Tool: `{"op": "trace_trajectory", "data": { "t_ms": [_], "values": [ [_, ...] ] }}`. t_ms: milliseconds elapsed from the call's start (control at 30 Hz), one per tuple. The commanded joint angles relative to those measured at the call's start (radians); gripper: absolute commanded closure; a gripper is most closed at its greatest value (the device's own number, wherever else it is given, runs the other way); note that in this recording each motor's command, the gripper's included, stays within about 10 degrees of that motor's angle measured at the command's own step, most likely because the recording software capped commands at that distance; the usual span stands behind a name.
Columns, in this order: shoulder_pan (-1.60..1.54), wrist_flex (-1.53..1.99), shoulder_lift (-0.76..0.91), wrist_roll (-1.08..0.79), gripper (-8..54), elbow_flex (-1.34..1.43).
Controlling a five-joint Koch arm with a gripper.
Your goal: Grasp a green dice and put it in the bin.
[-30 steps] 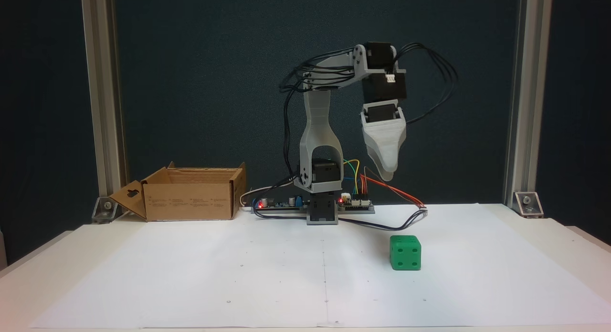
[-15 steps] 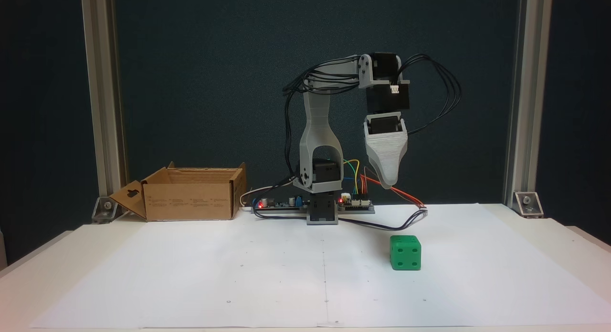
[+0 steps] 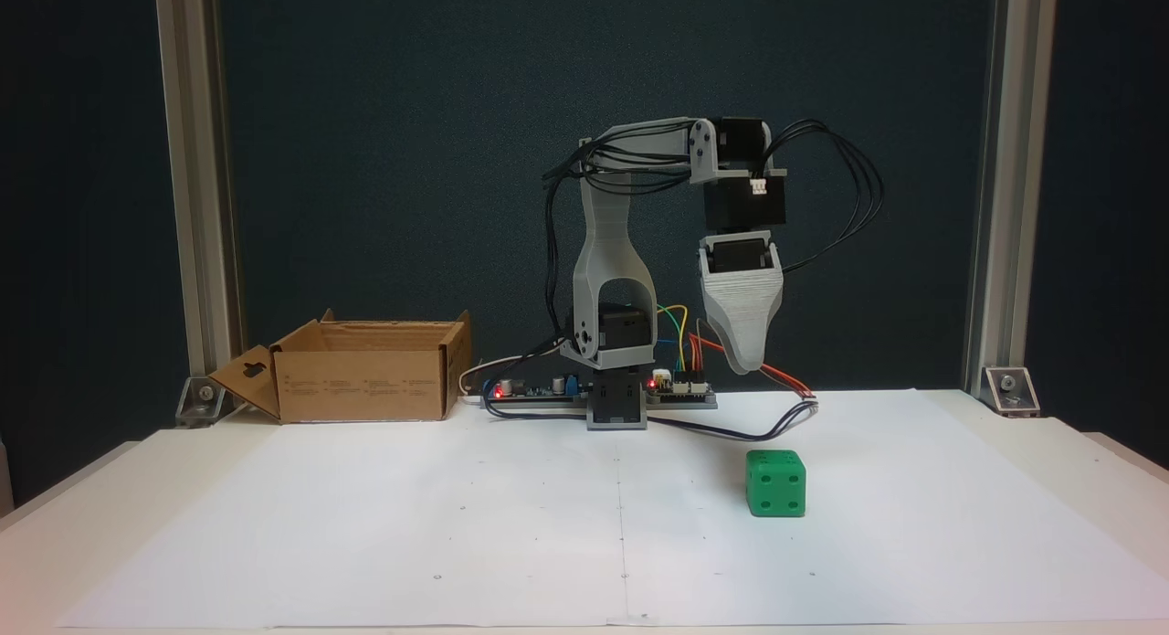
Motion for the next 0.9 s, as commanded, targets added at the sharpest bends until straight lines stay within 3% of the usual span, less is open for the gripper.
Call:
{"op": "trace_trajectory", "data": {
  "t_ms": [0,867],
  "values": [
    [-0.018,-0.012,0.023,0.066,2.4,-0.009],
    [-0.083,-0.106,-0.094,0.143,2.3,-0.008]
  ]
}}
